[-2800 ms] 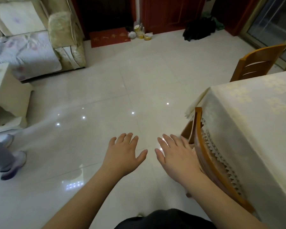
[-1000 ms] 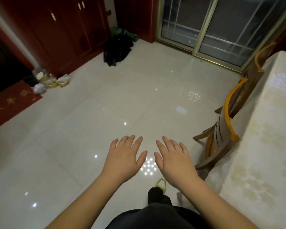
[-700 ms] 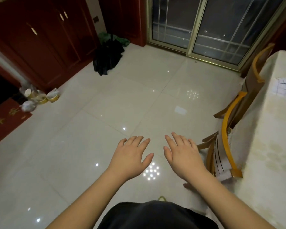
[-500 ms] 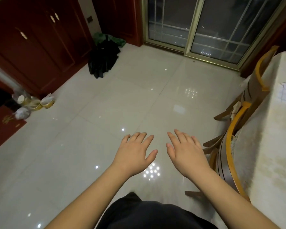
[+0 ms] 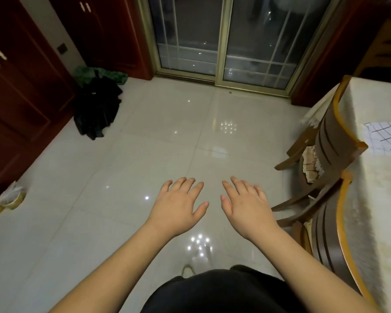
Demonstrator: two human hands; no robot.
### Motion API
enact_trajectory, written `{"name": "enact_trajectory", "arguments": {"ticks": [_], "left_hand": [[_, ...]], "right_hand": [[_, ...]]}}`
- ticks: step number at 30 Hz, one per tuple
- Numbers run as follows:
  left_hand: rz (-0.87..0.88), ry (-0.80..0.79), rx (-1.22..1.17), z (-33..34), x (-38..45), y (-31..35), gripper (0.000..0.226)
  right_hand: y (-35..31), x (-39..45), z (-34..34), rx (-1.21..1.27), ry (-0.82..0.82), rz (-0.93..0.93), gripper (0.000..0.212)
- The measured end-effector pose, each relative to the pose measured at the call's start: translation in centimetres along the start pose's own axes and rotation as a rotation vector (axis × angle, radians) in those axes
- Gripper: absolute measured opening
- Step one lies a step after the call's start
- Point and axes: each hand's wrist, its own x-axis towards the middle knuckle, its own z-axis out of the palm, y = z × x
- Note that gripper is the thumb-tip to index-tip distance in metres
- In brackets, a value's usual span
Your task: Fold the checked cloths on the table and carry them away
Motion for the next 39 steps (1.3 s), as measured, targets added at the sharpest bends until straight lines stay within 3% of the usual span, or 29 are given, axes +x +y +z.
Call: {"name": "enact_trajectory", "arguments": {"ticks": [3, 8, 12, 18, 23, 32, 37, 39], "left_hand": [[0.039, 0.033, 0.015, -0.9, 3.7, -1.6, 0.066], [0.094, -0.004, 0.015, -2.3, 9.7, -1.9, 0.074], [0.128, -0.042, 0.032, -3.0, 14.9, -0.8, 0.077], [0.154, -0.023, 0.064, -2.8, 24.5, 2.8, 0.064], [0.214, -0.082, 0.074, -4.5, 33.3, 7.1, 0.078], [0.344, -0.113, 0.105, -5.7, 45.1, 12.9, 0.080], [0.460, -0.136, 0.122, -6.2, 51.1, 15.3, 0.084], [0.499, -0.118, 0.116, -6.1, 53.8, 16.0, 0.081]], "right_hand": [[-0.3, 2.6, -0.9, 0.017, 0.012, 0.040, 0.057], [1.2, 7.0, -2.4, -0.016, 0.025, 0.087, 0.088], [4.1, 10.7, -3.4, 0.007, 0.038, 0.120, 0.089], [11.2, 16.7, -5.2, 0.111, 0.043, 0.179, 0.085], [18.4, 20.9, -8.0, 0.100, 0.073, 0.222, 0.087], [27.7, 26.2, -10.2, 0.163, 0.079, 0.402, 0.064], [31.7, 28.5, -12.1, 0.130, 0.097, 0.469, 0.076], [33.1, 29.6, -12.5, 0.137, 0.100, 0.538, 0.069]]}}
